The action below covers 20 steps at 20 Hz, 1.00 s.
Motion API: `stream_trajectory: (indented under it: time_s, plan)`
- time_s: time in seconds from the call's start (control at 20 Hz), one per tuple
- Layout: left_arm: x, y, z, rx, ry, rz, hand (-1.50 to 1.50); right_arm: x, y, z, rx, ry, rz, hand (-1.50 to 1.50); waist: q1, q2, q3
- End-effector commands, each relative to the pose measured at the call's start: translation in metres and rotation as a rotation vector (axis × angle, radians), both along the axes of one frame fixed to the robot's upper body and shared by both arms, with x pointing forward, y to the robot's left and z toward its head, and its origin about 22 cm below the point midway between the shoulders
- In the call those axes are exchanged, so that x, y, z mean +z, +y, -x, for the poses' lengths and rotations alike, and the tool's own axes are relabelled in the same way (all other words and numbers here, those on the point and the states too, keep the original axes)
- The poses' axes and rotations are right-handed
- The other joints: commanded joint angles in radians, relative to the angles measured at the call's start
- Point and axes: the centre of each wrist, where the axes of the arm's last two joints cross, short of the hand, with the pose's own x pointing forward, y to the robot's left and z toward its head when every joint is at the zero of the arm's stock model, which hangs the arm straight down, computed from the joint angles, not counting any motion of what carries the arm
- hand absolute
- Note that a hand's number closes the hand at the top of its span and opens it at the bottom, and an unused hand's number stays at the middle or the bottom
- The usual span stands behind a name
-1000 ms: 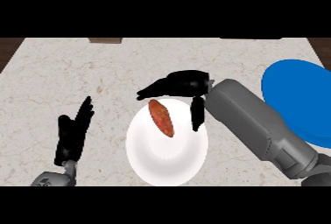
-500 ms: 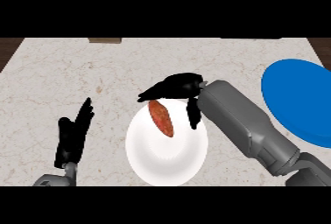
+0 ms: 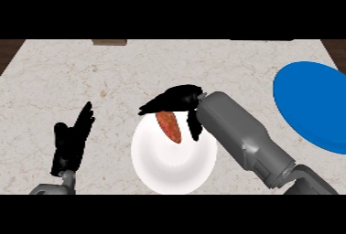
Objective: Pick the sweet potato from the plate and place it in the plate
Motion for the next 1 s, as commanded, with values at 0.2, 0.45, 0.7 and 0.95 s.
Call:
stream_trajectory:
  time_s: [0.2,0.45,0.7,0.95]
  plan:
    - [-0.009,-0.011,-0.002,0.012,-0.003,0.010,0.00,-0.007,0.005,-0.004,-0.010,0.016,0.011,-1.50,0.003,0.002,0.000]
    - [0.003,0.001,-0.022,-0.003,-0.013,0.019,0.00,-0.004,0.008,-0.005,-0.012,-0.003,0.041,-1.50,0.014,0.005,0.000]
    - [-0.020,0.000,-0.006,0.002,-0.016,0.006,0.00,-0.020,0.008,0.011,0.052,-0.068,-0.044,1.50,0.002,0.001,0.000]
    - [-0.006,-0.012,-0.011,-0.028,-0.005,0.000,0.00,-0.010,0.011,0.004,0.026,-0.118,-0.083,1.50,0.022,0.005,0.000]
